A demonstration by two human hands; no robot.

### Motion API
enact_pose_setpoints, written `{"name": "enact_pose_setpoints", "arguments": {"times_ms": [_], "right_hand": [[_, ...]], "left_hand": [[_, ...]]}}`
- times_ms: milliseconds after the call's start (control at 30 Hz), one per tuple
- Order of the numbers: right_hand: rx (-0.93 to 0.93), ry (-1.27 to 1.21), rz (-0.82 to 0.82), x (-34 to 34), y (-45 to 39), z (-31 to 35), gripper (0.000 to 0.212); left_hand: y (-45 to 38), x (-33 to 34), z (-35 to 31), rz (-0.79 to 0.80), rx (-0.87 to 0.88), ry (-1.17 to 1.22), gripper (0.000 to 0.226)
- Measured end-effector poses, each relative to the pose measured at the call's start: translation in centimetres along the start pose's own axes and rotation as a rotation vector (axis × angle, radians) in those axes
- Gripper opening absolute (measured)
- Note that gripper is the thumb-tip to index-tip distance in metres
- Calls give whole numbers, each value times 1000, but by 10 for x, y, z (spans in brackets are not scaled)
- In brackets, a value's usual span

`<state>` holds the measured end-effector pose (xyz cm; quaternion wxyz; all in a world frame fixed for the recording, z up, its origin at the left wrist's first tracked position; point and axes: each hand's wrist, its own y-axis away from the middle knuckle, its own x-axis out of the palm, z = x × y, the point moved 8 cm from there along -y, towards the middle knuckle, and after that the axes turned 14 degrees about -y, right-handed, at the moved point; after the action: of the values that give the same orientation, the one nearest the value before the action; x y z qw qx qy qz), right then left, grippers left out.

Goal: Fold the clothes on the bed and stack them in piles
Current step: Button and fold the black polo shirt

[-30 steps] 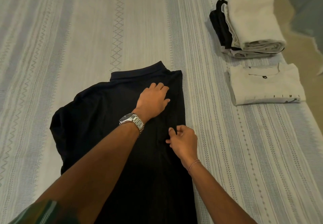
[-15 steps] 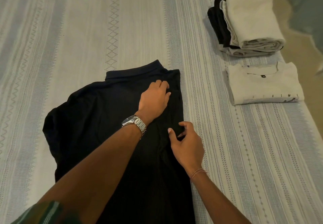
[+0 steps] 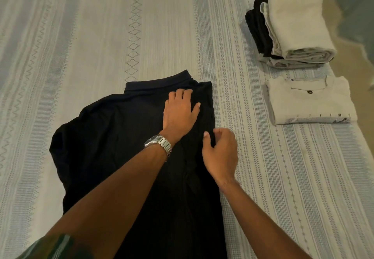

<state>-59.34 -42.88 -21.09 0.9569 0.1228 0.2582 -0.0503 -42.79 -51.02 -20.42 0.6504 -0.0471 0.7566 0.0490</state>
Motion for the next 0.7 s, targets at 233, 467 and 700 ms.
{"name": "enact_pose_setpoints", "arguments": {"times_ms": [233,467,700], "right_hand": [[167,-188,79,18,-54,-6,25],[284,-272,154,16,-68,-20,36],[191,-185,151,7,-61,-18,32]], "left_hand": [[-54,11,-15,193,-48,139,52],[-99,23,-25,216,-85,343,27],[-91,26,-22,5,-31,253,29]]}}
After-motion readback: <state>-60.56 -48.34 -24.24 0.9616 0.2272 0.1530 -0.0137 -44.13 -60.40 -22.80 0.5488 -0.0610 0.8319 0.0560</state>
